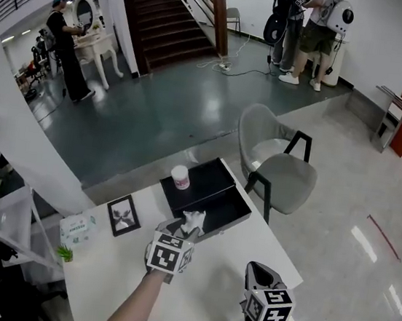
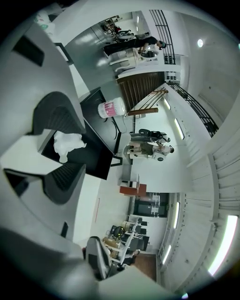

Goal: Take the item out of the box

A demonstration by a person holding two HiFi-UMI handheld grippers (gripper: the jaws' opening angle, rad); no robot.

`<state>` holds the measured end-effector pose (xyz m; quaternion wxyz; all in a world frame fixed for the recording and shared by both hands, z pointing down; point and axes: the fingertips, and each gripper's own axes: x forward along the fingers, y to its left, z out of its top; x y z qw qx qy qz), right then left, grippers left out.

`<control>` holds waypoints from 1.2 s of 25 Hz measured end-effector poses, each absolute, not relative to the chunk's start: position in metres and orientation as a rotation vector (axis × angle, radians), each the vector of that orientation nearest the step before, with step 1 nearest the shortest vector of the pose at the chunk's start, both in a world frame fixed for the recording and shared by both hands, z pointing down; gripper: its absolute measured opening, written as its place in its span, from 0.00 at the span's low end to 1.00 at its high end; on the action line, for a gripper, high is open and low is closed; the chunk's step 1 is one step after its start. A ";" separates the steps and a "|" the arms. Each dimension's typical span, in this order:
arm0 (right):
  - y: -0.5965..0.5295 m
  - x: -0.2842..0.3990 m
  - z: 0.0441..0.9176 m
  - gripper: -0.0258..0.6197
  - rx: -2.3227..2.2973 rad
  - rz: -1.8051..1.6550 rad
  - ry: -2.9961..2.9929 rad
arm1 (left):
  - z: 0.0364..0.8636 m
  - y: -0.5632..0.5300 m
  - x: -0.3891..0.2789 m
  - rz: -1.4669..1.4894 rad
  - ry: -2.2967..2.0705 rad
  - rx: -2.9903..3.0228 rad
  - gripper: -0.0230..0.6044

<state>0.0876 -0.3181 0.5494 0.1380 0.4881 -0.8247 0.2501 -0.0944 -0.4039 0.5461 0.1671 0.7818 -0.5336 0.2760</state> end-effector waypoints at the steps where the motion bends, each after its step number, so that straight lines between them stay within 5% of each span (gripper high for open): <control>1: -0.320 0.088 0.550 0.04 1.410 0.723 -2.385 | 0.548 -0.407 -0.094 0.796 -1.521 2.221 0.31; 30: -0.368 0.073 0.553 0.04 1.351 0.684 -2.393 | 0.611 -0.447 -0.099 1.093 -1.374 2.124 0.32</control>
